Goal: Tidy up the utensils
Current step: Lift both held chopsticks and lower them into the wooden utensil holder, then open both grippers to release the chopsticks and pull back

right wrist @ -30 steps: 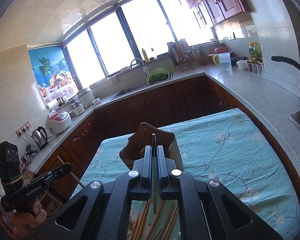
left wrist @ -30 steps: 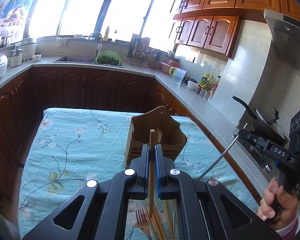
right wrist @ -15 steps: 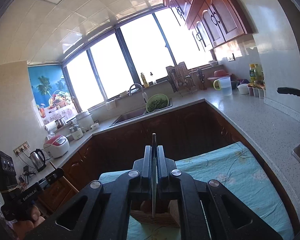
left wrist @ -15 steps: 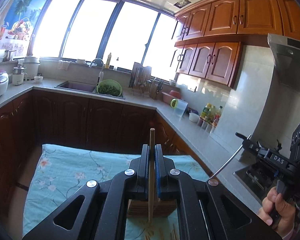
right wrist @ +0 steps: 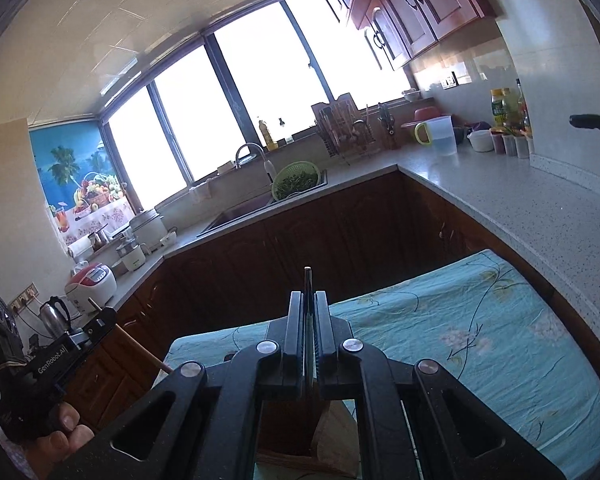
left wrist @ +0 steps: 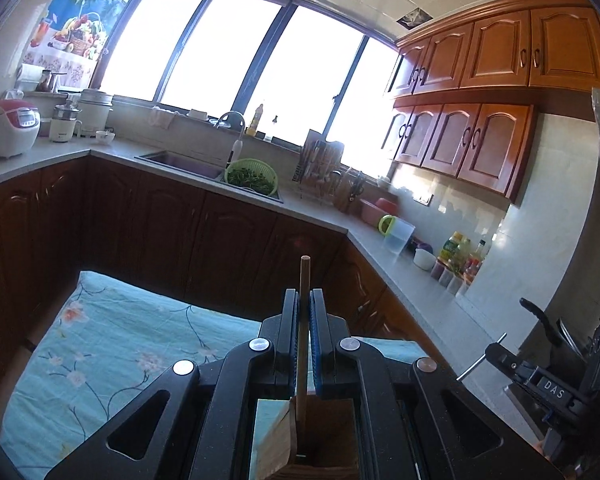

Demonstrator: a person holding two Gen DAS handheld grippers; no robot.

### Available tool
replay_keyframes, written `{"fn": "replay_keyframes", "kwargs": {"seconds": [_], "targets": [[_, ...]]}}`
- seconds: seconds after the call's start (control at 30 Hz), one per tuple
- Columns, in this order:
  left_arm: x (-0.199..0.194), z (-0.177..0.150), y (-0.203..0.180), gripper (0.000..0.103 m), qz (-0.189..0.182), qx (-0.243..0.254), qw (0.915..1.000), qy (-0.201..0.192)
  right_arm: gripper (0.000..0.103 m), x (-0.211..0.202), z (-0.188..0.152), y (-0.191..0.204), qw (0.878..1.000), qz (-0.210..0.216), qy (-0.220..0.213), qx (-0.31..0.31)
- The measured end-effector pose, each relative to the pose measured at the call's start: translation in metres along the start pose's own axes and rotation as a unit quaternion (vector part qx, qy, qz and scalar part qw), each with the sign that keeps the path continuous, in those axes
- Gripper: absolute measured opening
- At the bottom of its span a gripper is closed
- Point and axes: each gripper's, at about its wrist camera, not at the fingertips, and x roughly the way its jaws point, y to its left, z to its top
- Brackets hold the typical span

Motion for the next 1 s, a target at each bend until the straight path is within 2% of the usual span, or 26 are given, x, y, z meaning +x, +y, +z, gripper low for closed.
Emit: {"fn": "replay_keyframes", "kwargs": {"seconds": [0.27, 0.4, 0.6, 0.67, 0.73, 0.83, 0.87, 0.9, 0.97, 1.0], "targets": [[0.051, -0.030, -0.007, 0.005, 0.003, 0.010, 0.9995, 0.029, 0.004, 0.016, -0.022, -0.008, 1.000, -0.007, 0.009, 0.006], [0.066, -0.023, -0.009, 0.005, 0.007, 0.011, 0.9993, 0.034, 0.004, 0.015, -0.020, -0.009, 1.000, -0.010, 0.006, 0.006], [0.066, 0.001, -0.007, 0.005, 0.008, 0.018, 0.9991, 0.037, 0.006, 0.019, -0.019, -0.010, 1.000, -0.010, 0.014, 0.014], [0.066, 0.005, -0.007, 0.010, 0.006, 0.017, 0.9989, 0.043, 0.010, 0.019, -0.018, -0.011, 1.000, -0.008, 0.017, 0.017], [0.052, 0.010, 0.000, 0.032, 0.005, 0.011, 0.9989, 0.045, 0.010, 0.019, -0.017, -0.011, 1.000, -0.006, 0.019, 0.017], [0.042, 0.015, 0.006, 0.041, 0.003, 0.005, 0.9990, 0.043, 0.013, 0.015, -0.016, -0.010, 1.000, -0.013, 0.019, 0.012], [0.041, 0.016, 0.007, 0.043, 0.002, 0.003, 0.9990, 0.045, 0.025, 0.014, -0.016, -0.011, 1.000, -0.014, 0.018, 0.012], [0.038, 0.017, 0.008, 0.050, 0.003, 0.001, 0.9990, 0.045, 0.050, 0.011, -0.015, -0.011, 1.000, -0.011, 0.015, 0.015], [0.024, 0.014, 0.011, 0.058, 0.007, 0.000, 0.9992, 0.041, 0.077, 0.001, -0.014, -0.013, 1.000, 0.000, 0.004, 0.024], [0.019, 0.014, 0.012, 0.065, 0.009, -0.001, 0.9992, 0.040, 0.081, -0.005, -0.014, -0.014, 1.000, 0.003, -0.004, 0.027]]}}
